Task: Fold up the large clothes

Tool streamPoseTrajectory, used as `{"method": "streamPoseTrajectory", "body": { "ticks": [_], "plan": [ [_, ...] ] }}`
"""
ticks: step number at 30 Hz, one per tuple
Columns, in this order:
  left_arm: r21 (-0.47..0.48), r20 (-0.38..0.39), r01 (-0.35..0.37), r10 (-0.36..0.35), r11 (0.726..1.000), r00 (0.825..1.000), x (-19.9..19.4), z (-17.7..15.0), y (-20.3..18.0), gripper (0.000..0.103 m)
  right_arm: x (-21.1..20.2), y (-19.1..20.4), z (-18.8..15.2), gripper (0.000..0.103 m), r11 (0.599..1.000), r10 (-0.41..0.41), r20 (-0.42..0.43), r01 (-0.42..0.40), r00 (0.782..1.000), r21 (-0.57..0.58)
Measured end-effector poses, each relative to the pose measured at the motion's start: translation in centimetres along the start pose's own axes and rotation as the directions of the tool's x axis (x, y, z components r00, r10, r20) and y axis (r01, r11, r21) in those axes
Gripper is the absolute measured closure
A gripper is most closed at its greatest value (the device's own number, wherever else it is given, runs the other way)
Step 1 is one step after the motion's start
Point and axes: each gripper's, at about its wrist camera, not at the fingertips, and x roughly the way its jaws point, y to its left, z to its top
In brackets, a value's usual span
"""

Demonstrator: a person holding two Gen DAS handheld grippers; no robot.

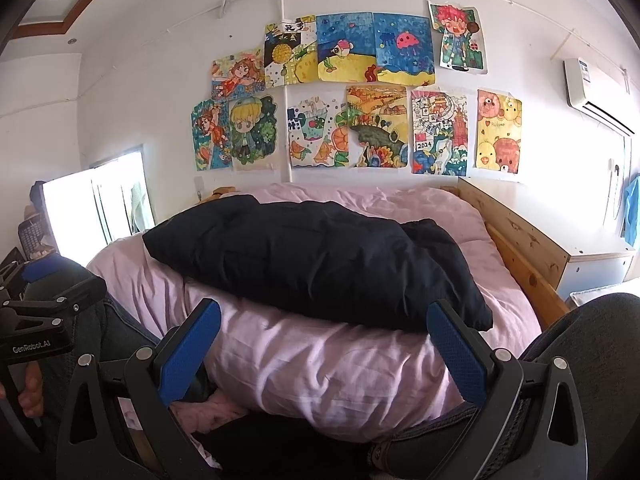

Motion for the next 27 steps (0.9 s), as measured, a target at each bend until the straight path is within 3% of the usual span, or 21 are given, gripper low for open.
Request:
{"method": "streamPoseTrajectory", "body": {
  "ticks": [27],
  "plan": [
    [0.007,0.001,0.005,-0.005,1.0,1.0,0.2,0.1,1.0,0.0,0.1,0.6,-0.3,0.002,1.0,-0.007,-0.001,0.007,1.0,0.01]
  ]
}}
